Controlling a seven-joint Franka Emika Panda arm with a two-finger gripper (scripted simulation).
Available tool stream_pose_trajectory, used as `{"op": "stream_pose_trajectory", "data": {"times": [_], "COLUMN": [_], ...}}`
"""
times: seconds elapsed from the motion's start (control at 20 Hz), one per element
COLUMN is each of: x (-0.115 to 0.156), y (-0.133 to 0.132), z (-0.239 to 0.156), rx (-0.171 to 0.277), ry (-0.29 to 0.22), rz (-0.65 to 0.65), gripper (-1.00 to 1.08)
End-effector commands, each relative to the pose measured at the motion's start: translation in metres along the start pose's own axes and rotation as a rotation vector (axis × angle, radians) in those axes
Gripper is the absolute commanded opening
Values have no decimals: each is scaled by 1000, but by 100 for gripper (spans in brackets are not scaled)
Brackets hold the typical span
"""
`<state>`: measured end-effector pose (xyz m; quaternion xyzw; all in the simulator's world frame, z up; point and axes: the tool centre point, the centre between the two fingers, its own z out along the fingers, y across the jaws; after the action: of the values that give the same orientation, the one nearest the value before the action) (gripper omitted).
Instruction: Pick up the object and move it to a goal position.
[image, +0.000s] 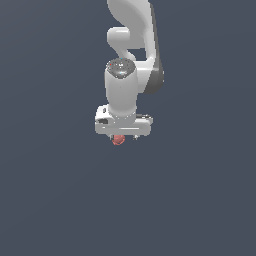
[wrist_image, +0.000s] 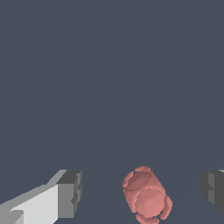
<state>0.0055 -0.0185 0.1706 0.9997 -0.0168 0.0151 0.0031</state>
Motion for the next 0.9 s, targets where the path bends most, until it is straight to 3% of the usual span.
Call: {"op": "stream_pose_trajectory", "data": {"times": [0.0, 0.45, 0.85], "x": [2, -2, -17], "y": [4, 5, 13], "z": [-3, 2, 17], "rx": [1, 0, 0], "ry": [6, 3, -4], "rz": [8, -15, -110], "gripper": [100, 100, 100]}}
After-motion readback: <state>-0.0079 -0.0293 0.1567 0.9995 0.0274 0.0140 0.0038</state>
